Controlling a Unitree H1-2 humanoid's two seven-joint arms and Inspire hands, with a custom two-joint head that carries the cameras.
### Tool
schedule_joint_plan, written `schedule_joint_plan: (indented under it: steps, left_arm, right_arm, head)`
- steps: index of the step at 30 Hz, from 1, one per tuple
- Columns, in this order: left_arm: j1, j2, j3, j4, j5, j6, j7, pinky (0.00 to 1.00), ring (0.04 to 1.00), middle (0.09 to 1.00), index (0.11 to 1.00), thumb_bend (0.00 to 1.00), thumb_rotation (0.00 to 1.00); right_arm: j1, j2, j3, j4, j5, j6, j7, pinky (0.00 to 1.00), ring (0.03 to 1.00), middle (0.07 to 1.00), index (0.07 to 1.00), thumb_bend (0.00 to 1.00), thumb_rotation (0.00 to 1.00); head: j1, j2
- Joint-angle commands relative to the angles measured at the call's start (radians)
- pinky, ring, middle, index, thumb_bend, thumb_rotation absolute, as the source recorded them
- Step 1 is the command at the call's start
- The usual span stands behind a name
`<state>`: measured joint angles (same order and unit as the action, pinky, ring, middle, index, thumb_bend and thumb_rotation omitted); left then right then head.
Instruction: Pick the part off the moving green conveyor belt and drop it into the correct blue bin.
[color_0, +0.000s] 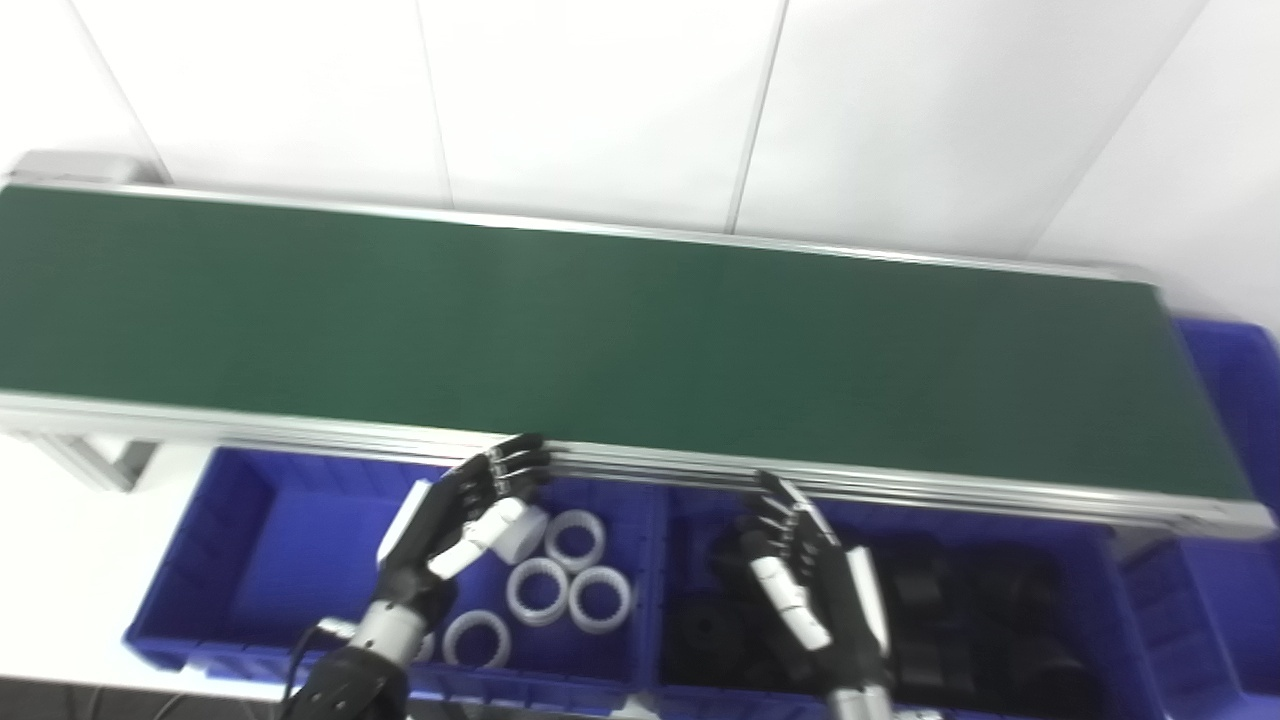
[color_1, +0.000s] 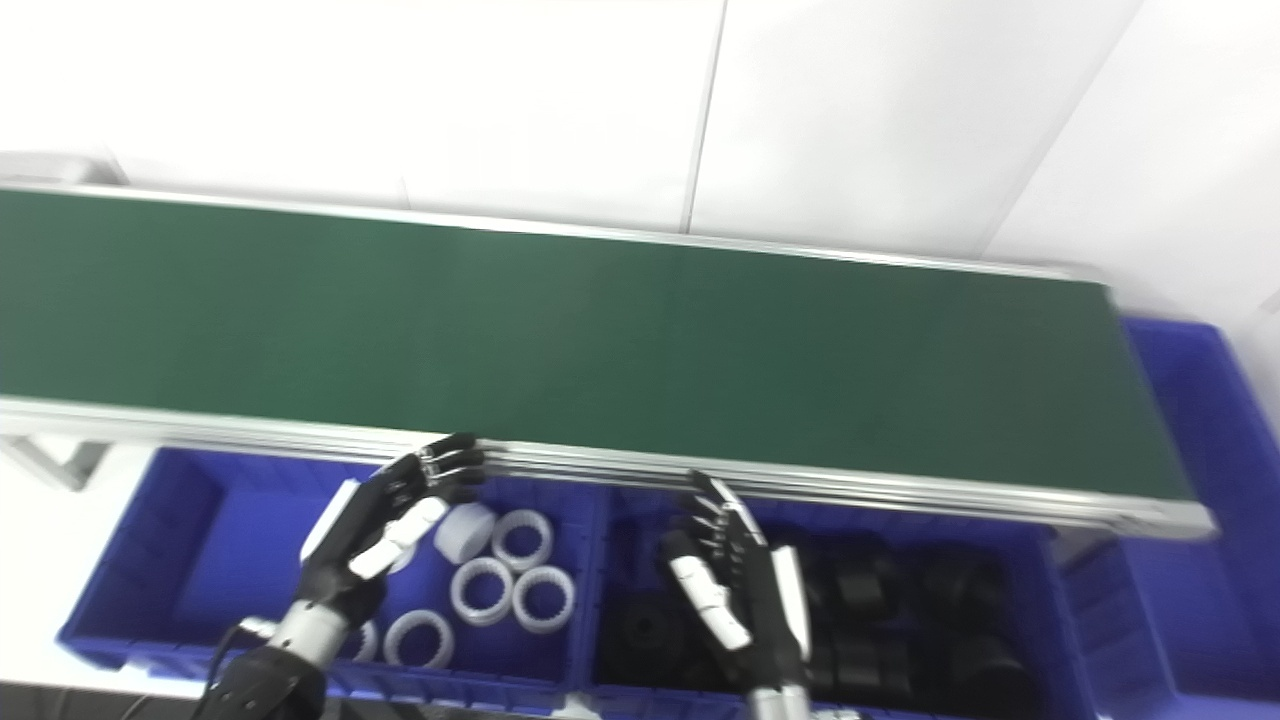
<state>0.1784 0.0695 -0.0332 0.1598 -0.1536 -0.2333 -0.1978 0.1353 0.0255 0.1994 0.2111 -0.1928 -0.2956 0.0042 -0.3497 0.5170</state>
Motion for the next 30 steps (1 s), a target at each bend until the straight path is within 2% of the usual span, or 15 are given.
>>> schedule_joint_plan:
  steps: [1,5,10,23,24,28,30]
  left_arm:
    - [-0.025,0.009,0.004,-0.017,-0.014,-0.046,-0.019,0.74,0.755,0.779,0.780,0.55,0.51]
    - [-0.028,0.013,0.001,-0.019,0.006,-0.050,-0.013,0.75,0.759,0.787,0.787,0.59,0.54]
    - [-0.028,0.015,-0.003,-0.021,0.001,-0.044,-0.018,0.75,0.754,0.786,0.785,0.61,0.53]
    - [-0.019,0.016,-0.022,-0.026,0.037,-0.057,-0.021,0.72,0.747,0.782,0.771,0.59,0.54]
    - [-0.018,0.018,-0.024,-0.027,0.036,-0.056,-0.025,0.74,0.758,0.787,0.770,0.64,0.55]
    - [-0.021,0.033,-0.040,-0.019,0.037,-0.076,-0.049,0.76,0.788,0.814,0.789,0.69,0.58]
    - [-0.023,0.040,-0.047,-0.016,0.032,-0.082,-0.062,0.78,0.814,0.836,0.811,0.76,0.60]
  right_arm:
    - [-0.023,0.018,0.006,-0.006,-0.008,-0.076,-0.018,0.66,0.743,0.792,0.873,0.59,0.73]
    - [-0.028,0.021,0.011,0.005,-0.024,-0.082,-0.035,0.70,0.751,0.795,0.878,0.59,0.75]
    - [-0.025,0.020,0.011,0.004,-0.012,-0.085,-0.032,0.68,0.749,0.796,0.881,0.58,0.75]
    - [-0.013,0.007,0.009,-0.012,-0.012,-0.082,-0.030,0.67,0.741,0.792,0.881,0.60,0.78]
    - [-0.011,0.006,0.009,-0.015,-0.011,-0.081,-0.029,0.67,0.742,0.793,0.880,0.59,0.77]
    - [-0.008,0.005,0.009,-0.021,-0.010,-0.074,-0.026,0.67,0.746,0.795,0.879,0.59,0.77]
    - [-0.007,0.005,0.009,-0.022,-0.011,-0.071,-0.026,0.67,0.750,0.796,0.878,0.60,0.78]
  head:
    - [0.000,0.001]
    - [0.007,0.006]
    - [0.015,0.005]
    - [0.050,0.000]
    - [0.050,-0.001]
    - [0.047,-0.002]
    - [0.046,-0.003]
